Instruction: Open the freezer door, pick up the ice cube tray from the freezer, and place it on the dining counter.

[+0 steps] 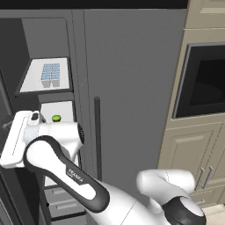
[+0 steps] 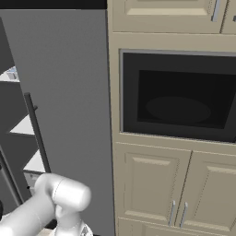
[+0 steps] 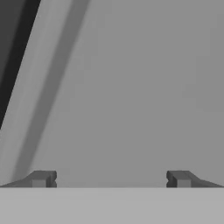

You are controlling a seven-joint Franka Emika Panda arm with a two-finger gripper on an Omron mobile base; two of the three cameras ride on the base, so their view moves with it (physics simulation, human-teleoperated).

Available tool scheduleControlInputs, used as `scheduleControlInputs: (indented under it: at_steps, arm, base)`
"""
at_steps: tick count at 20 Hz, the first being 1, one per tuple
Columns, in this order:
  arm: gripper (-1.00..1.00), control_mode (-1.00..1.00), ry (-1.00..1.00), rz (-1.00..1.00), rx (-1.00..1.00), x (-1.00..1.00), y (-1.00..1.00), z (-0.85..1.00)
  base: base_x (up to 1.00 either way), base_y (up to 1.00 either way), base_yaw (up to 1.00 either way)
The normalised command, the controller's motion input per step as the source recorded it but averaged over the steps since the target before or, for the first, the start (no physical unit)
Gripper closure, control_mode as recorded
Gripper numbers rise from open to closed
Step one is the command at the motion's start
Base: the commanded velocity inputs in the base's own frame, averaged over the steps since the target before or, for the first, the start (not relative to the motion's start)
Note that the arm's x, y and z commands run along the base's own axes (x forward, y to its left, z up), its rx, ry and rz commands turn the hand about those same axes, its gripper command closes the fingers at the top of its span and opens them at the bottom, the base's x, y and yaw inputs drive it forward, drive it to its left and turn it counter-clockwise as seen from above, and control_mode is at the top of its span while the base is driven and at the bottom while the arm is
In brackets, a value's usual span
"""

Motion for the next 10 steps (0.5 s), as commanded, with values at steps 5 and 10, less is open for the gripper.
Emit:
scheduleControlInputs:
  at_steps: [5, 10]
  arm:
    - [-1.00, -1.00, 0.00, 0.00, 0.00, 0.00, 0.13, 0.00]
    - [-1.00, -1.00, 0.00, 0.00, 0.00, 0.00, 0.00, 0.00]
  base:
    - [0.00, 0.00, 0.00]
    - [0.00, 0.00, 0.00]
